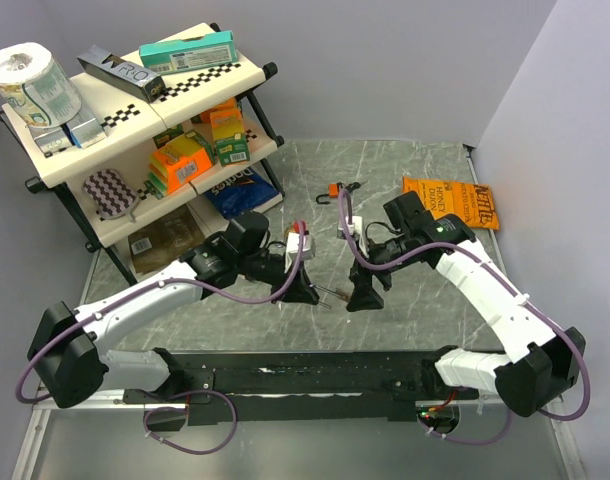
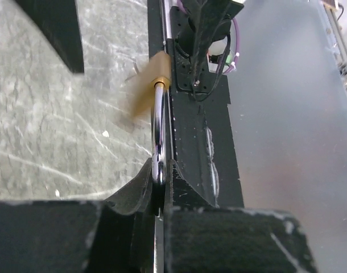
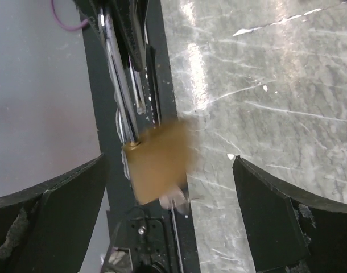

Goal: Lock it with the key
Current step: Lock the lock.

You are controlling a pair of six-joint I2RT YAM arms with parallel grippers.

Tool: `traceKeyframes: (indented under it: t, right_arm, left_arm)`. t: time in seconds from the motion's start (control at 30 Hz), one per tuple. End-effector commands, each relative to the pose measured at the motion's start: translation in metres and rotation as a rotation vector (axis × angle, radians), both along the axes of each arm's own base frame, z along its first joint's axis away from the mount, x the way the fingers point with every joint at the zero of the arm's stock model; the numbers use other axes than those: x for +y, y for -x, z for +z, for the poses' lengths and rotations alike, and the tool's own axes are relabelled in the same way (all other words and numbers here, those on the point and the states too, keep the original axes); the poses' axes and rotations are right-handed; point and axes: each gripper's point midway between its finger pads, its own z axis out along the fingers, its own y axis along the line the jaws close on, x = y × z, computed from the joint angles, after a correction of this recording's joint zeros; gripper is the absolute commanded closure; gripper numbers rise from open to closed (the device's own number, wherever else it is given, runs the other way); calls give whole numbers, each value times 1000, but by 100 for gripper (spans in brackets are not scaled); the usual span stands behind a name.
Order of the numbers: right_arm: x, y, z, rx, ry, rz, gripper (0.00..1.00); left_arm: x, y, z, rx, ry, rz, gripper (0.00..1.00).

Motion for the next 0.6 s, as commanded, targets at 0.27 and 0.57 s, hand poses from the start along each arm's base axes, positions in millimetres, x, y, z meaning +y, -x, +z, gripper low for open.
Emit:
traceKeyframes:
  t: [0.27, 0.57]
  right_arm:
    - [-16, -31, 78, -93, -239, -155, 0]
    - [-4, -13, 122, -120, -415, -102, 0]
  left_arm:
    - [7, 2, 108, 124, 221, -12, 99]
    - [6, -11, 156, 146, 340, 52, 99]
